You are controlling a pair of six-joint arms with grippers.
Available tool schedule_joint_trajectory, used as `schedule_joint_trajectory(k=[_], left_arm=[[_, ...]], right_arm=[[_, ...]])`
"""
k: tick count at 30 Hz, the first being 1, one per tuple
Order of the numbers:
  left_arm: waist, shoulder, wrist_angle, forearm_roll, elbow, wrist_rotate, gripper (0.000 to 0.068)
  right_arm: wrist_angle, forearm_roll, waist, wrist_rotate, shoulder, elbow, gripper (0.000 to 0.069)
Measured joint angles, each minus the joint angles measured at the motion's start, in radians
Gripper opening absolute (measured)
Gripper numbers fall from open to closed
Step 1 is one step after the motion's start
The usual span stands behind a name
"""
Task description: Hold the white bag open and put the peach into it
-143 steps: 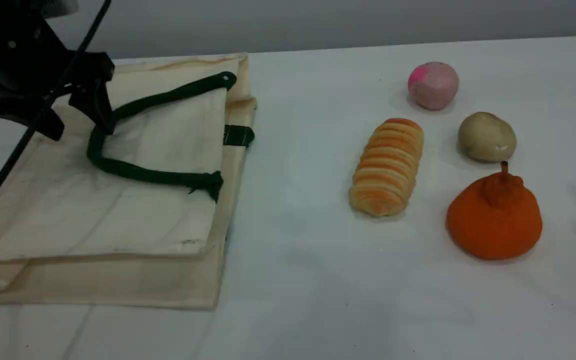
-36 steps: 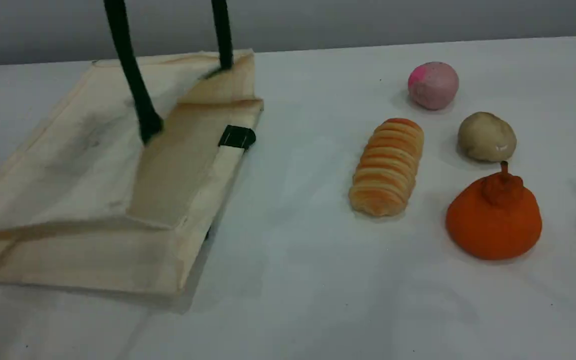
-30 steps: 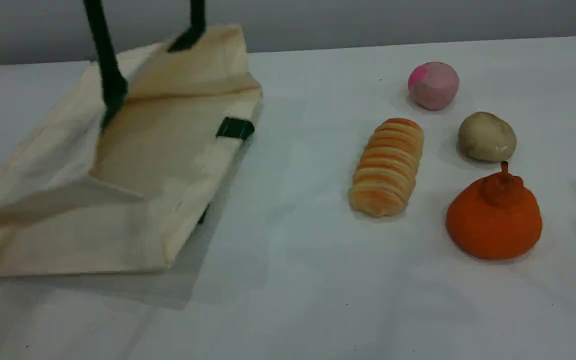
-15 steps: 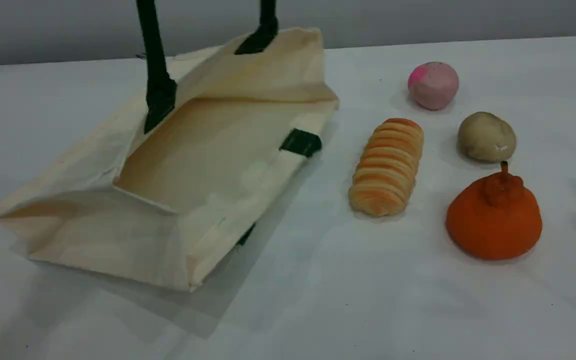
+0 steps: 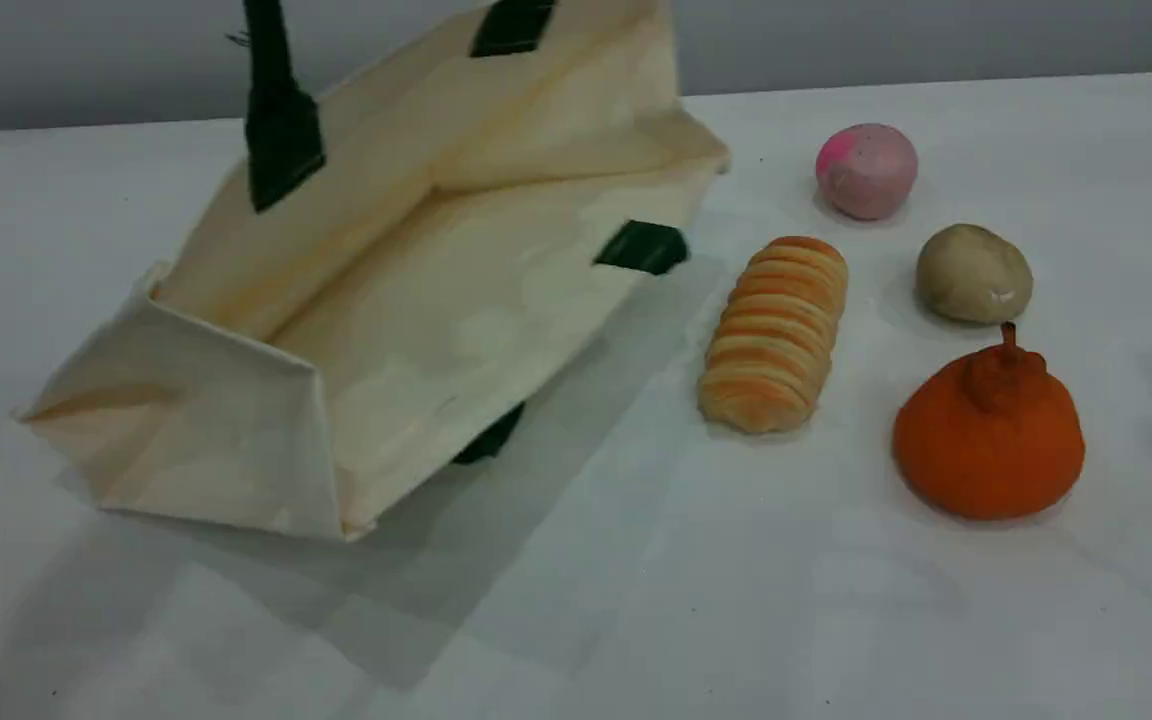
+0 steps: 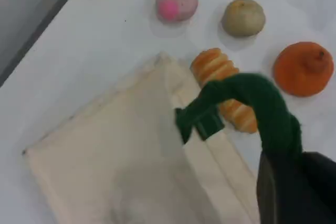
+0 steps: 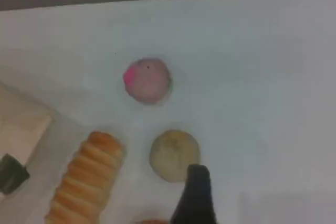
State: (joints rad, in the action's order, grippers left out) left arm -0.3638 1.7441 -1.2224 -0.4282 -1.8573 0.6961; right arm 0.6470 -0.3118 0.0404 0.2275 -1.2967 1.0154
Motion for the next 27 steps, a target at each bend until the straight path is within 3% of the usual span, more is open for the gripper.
schedule_joint_trajectory(k=[10, 20, 27], left_arm=[[0.0, -0.019, 0.001, 0.007, 0.001, -0.021, 0.0092], [0.0, -0.034, 0.001, 0.01, 0.001, -0.033, 0.0092], [0.0, -0.033, 0.001, 0.008, 0.001, -0.036, 0.0092]], right_arm=[[-0.045, 0.0, 0.0, 0.019, -0.127, 0.012, 0.057], [-0.045, 0.005, 0.0, 0.022, -0.307, 0.18, 0.057], [-0.215, 0.007, 0.0, 0.06, -0.463, 0.189, 0.057]])
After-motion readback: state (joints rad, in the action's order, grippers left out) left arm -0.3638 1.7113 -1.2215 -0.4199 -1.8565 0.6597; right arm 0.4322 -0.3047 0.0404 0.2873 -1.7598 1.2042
